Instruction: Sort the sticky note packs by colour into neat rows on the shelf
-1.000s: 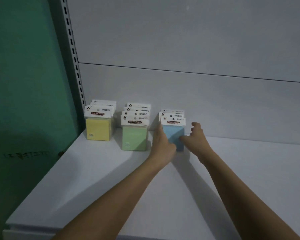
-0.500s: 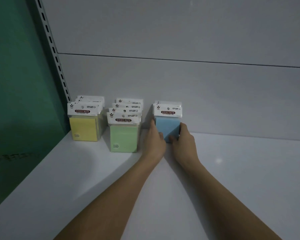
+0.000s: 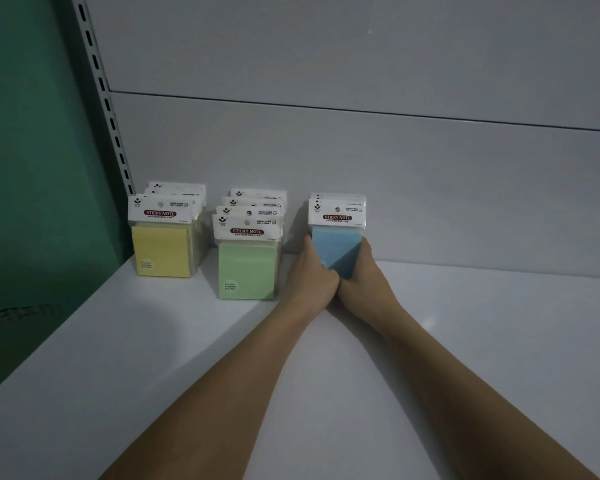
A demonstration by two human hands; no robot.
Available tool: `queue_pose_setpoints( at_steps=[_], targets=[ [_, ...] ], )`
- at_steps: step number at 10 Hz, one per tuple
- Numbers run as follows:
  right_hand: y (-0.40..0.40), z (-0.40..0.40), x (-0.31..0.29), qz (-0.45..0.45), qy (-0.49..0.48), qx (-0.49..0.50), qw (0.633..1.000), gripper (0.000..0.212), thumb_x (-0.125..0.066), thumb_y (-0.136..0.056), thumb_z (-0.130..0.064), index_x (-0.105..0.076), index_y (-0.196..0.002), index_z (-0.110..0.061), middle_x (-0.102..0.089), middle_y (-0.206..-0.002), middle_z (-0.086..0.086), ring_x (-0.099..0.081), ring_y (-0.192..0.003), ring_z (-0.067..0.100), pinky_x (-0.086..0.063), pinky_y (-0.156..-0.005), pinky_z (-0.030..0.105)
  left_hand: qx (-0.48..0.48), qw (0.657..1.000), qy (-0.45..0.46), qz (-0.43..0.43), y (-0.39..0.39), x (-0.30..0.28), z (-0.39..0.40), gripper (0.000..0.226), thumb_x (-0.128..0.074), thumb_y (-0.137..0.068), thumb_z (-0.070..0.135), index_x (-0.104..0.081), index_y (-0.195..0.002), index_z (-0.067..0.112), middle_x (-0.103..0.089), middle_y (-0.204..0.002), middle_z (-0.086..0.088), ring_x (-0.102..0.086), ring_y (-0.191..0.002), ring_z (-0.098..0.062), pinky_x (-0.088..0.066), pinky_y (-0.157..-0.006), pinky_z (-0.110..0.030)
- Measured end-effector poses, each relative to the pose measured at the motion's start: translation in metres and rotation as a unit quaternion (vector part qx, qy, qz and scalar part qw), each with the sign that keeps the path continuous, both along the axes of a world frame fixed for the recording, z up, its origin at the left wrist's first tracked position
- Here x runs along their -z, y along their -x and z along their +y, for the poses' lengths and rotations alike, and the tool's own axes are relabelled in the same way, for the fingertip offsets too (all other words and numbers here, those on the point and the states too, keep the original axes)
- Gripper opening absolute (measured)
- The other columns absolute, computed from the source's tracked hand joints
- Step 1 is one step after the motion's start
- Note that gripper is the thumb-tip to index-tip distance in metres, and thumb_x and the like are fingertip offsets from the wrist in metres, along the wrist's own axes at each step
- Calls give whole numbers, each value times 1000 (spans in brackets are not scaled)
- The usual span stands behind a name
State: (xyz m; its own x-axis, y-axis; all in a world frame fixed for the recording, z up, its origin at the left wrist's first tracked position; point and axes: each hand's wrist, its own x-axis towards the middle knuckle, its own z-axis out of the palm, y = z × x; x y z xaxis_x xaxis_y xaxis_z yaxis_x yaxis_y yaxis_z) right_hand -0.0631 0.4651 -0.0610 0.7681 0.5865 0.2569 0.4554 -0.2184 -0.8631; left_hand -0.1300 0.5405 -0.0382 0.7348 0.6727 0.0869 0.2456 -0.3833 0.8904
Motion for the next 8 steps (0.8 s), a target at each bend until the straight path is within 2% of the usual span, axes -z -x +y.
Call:
queue_pose_setpoints(
  at_steps=[1,2,3,4,5,6,7,8],
  targets=[
    [2,1,0,1,-19,5,1000,67,-66,-81,-10,-32,-135,-28,-52,-117,-12,-54,-102,6,-39,-73,9,-8,1000,-7,-5,0,-1,-3,59,-45,-79,-4,-38,-134,15,-57,-119,-8,-54,-109,-27,-41,-79,-28],
    [3,0,-2,5,-5,13,1000,74,-61,-83,-7,-22,-142,-27,-50,-118,-12,-52,-102,10,-41,-82,20,-15,1000,14,-5,-2,-2,-1,61,-47,-79,-3,-37,-136,15,-58,-121,-11,-55,-110,-29,-41,-77,-28],
    [2,-1,-2,10,13,12,1000,80,-58,-85,-7,-12,-147,-25,-47,-119,-11,-51,-103,12,-41,-86,25,-15,999,38,-7,-4,-1,1,64,-46,-78,-4,-36,-137,16,-59,-121,-12,-56,-107,-28,-45,-79,-31],
    [1,2,0,11,13,16,1000,78,-60,-83,-7,-16,-144,-26,-49,-120,-11,-53,-104,12,-42,-84,25,-18,999,39,-18,-7,-2,-1,63,-45,-79,-4,-36,-138,17,-58,-123,-12,-56,-110,-29,-48,-86,-34],
    [-3,5,3,17,-9,41,999,77,-64,-79,-8,-25,-142,-27,-49,-132,-4,-54,-114,16,-46,-91,29,-22,999,41,-19,-7,-4,-2,63,-44,-80,-6,-36,-139,15,-58,-125,-11,-55,-112,-27,-40,-77,-26],
    [-4,5,-1,31,-9,47,998,72,-65,-79,-6,-30,-139,-24,-50,-133,-2,-53,-116,17,-44,-89,26,-22,998,44,-26,-7,-6,-2,60,-45,-81,-6,-37,-137,15,-58,-122,-8,-56,-107,-24,-36,-72,-23],
    [-5,2,-7,76,-9,16,997,66,-64,-80,2,-33,-135,-18,-49,-132,3,-51,-116,16,-44,-84,23,-32,998,48,6,-8,-4,1,56,-47,-80,-2,-36,-133,12,-56,-113,-5,-55,-100,-22,-40,-71,-25],
    [-5,-8,-22,98,28,23,995,63,-61,-83,2,-30,-137,-12,-44,-139,10,-48,-120,22,-43,-79,22,-48,998,-16,43,-1,-14,-3,69,-49,-77,13,-25,-142,11,-49,-136,-12,-50,-121,-32,-46,-95,-41]
  ],
)
